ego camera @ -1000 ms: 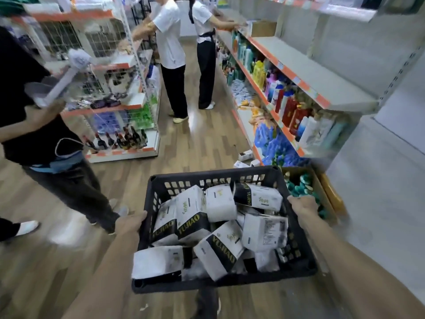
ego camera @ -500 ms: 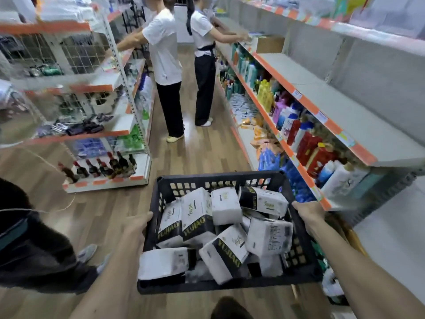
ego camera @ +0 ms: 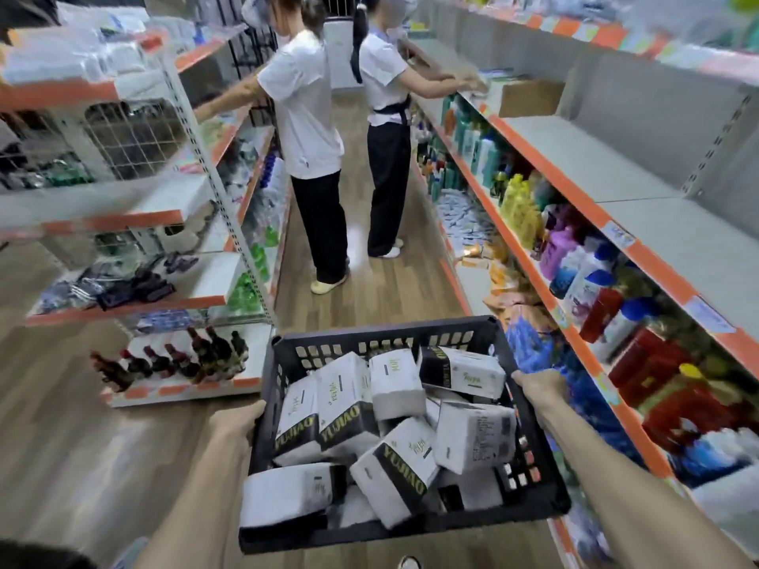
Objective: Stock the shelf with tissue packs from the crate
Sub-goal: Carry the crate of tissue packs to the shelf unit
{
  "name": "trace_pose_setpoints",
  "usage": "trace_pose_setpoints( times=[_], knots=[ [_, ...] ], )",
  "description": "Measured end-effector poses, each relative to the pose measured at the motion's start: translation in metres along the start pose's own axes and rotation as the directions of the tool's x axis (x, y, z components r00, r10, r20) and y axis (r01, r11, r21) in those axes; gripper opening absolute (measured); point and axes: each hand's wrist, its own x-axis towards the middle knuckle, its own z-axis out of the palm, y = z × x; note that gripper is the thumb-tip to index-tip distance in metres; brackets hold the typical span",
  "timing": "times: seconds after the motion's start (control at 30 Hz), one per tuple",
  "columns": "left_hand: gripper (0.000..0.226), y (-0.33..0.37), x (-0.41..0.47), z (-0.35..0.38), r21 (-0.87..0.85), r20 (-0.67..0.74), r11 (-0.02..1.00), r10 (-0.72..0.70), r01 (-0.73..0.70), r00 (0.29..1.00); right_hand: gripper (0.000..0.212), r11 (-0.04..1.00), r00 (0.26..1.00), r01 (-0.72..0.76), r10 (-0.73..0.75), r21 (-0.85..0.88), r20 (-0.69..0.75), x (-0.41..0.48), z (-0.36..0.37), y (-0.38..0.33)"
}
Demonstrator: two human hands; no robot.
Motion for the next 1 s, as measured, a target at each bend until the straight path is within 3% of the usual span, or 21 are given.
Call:
trace_pose_setpoints(
  times=[0.13,0.27,0.37,0.53,0.6,0.73,0.9,1.0],
  knots=[
    [0.016,0.067,0.045,0.042,-0.031,-0.016,0.999,0.02,-0.021,1.0,0.03,0.999,0.998,0.05,-0.05,0.012,0.044,0.047,0.032,-0.067],
    [0.043,0.109,0.125,0.079,-0.059,0.002,0.998,-0.023,0.023,1.0,0.033,0.998,0.996,0.055,-0.058,0.039,0.065,0.107,0.078,-0.118],
    [0.033,0.15,0.169,0.119,-0.022,0.015,1.0,-0.016,0.016,1.0,0.037,0.998,0.998,0.005,-0.009,0.07,0.058,0.182,0.125,-0.136],
    [0.045,0.229,0.261,0.19,0.06,0.06,0.998,-0.013,0.009,0.998,0.027,0.993,0.997,-0.078,0.077,0.092,0.017,0.213,0.162,-0.213],
    [0.039,0.265,0.28,0.222,0.067,0.099,0.998,-0.025,0.018,0.995,0.024,0.983,0.992,-0.129,0.127,0.13,0.021,0.237,0.174,-0.233],
    [0.037,0.331,0.308,0.28,0.153,0.136,0.988,0.011,-0.032,0.991,0.054,0.956,0.975,-0.205,0.219,0.21,-0.044,0.308,0.202,-0.24],
    [0.058,0.384,0.39,0.358,0.272,0.222,0.961,-0.019,-0.043,0.975,0.032,0.934,0.96,-0.225,0.262,0.278,-0.102,0.327,0.209,-0.306],
    [0.035,0.424,0.399,0.415,0.327,0.205,0.941,0.023,-0.091,0.978,0.018,0.917,0.943,-0.255,0.306,0.306,-0.133,0.374,0.227,-0.309]
  ],
)
